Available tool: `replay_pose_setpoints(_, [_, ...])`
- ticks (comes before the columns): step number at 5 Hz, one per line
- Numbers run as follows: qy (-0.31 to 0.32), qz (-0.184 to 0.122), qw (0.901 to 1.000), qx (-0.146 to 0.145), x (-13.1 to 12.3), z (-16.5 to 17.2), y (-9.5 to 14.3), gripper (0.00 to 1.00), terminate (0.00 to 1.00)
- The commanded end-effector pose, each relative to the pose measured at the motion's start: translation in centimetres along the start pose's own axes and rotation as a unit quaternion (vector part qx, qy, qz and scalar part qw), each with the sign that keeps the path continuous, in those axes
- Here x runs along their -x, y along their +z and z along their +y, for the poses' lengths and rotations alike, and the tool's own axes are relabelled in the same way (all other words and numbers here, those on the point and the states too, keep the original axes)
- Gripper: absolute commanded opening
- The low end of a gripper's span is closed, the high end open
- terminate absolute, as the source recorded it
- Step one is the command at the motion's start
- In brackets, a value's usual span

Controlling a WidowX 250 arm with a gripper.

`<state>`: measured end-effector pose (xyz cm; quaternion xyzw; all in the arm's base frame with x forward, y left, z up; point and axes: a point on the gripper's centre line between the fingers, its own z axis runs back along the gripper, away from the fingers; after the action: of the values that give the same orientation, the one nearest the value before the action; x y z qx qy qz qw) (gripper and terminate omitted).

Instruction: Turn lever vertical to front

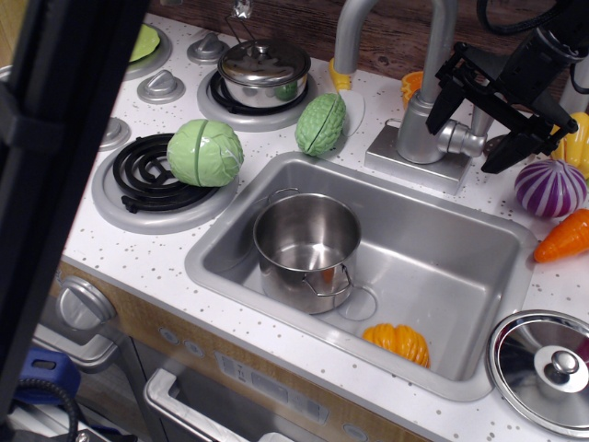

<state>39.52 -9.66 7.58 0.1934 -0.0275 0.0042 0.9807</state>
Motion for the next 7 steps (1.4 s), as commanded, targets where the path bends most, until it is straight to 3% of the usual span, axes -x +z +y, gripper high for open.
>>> replay_pose_setpoints(1, [0.0,0.0,1.0,0.0,0.0,0.0,0.0,1.0,0.0])
replay_pose_setpoints(3, [0.014,-0.031,0.9994,-0.007,-1.5,1.0,1.5,1.0,0.0])
replay_pose_setpoints(4, [0.03,-0.061,0.9977,0.003,-2.5,1.4,1.8,1.0,0.0])
replay_pose_setpoints(7, [0.01,-0.122,0.9922,-0.024,-4.6,2.3,2.8,1.0,0.0])
